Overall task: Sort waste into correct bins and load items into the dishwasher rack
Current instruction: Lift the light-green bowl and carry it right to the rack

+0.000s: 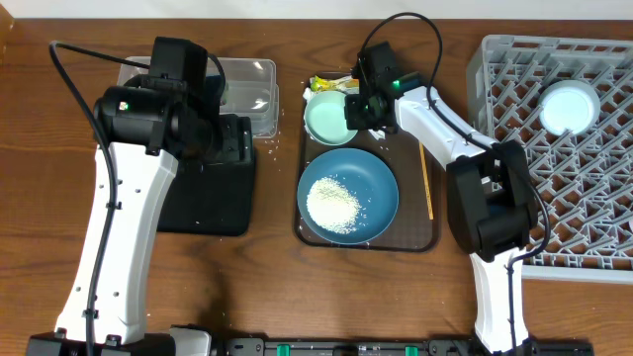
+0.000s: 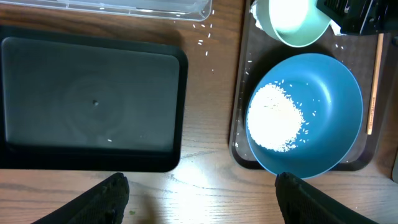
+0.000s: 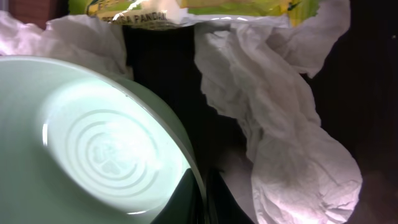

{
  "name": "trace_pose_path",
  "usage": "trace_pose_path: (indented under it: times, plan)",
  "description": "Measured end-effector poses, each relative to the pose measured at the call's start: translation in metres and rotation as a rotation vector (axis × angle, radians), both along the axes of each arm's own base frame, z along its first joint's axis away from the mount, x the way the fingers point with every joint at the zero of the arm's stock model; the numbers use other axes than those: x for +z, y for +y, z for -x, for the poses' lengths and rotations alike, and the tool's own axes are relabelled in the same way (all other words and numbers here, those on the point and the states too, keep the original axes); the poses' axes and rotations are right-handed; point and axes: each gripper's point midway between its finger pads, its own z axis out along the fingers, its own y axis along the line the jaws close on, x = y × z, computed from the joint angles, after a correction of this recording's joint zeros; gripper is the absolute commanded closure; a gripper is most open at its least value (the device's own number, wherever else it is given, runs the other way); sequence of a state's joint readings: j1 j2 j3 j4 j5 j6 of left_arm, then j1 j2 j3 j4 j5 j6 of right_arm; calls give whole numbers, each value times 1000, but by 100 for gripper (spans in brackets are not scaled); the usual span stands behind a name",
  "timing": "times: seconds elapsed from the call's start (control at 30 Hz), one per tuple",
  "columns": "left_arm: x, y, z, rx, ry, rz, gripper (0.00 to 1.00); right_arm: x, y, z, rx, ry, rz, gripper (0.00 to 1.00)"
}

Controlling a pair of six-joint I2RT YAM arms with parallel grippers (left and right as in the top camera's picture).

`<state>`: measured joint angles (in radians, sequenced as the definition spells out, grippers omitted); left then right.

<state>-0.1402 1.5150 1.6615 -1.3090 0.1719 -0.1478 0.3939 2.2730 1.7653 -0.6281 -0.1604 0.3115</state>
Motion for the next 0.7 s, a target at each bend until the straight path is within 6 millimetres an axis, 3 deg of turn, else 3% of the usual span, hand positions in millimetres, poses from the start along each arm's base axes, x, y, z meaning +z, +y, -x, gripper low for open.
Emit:
trace_pose_path:
  times: [0.3, 0.43, 0.57, 0.7]
  plan:
    - [0, 0, 0, 0, 0, 0, 21, 5, 0, 2, 0, 3, -2, 99]
    - [0, 0, 0, 0, 0, 0, 21, 20, -3, 2, -5, -13, -2, 99]
    - [0, 0, 0, 0, 0, 0, 21, 68, -17, -5, -39, -102, 0, 99]
    - [0, 0, 0, 0, 0, 0, 21, 153, -60, -10, -130, -269, 24, 99]
